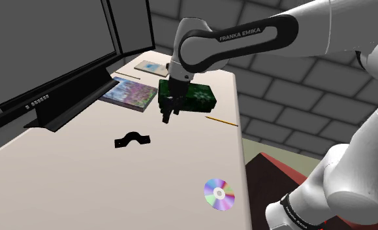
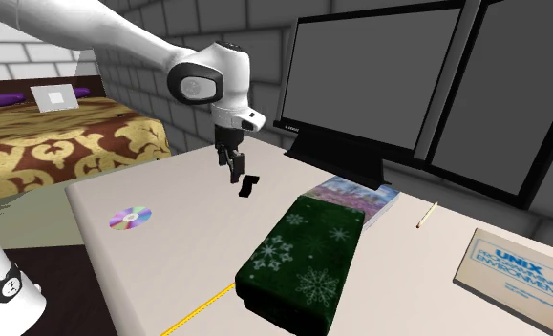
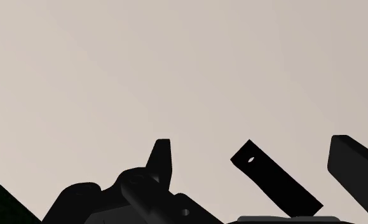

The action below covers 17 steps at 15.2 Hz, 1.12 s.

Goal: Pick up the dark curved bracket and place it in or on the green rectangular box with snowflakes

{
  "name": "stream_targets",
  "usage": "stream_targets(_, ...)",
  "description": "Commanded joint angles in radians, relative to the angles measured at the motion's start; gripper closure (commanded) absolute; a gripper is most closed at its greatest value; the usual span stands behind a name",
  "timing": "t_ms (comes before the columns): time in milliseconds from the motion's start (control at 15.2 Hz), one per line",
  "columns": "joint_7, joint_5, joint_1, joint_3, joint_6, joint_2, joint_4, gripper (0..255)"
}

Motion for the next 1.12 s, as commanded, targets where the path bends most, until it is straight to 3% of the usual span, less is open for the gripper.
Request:
stream_targets(0, 0.001, -0.005, 0.015, 0.013, 0.006, 0.068, 0.066, 0)
stream_targets(726, 0.011, -0.062, 0.120, 0.065, -0.019, 0.442, 0.483, 0)
stream_targets(1056, 0.011, -0.063, 0.129, 0.065, 0.036, 0.467, 0.454, 0)
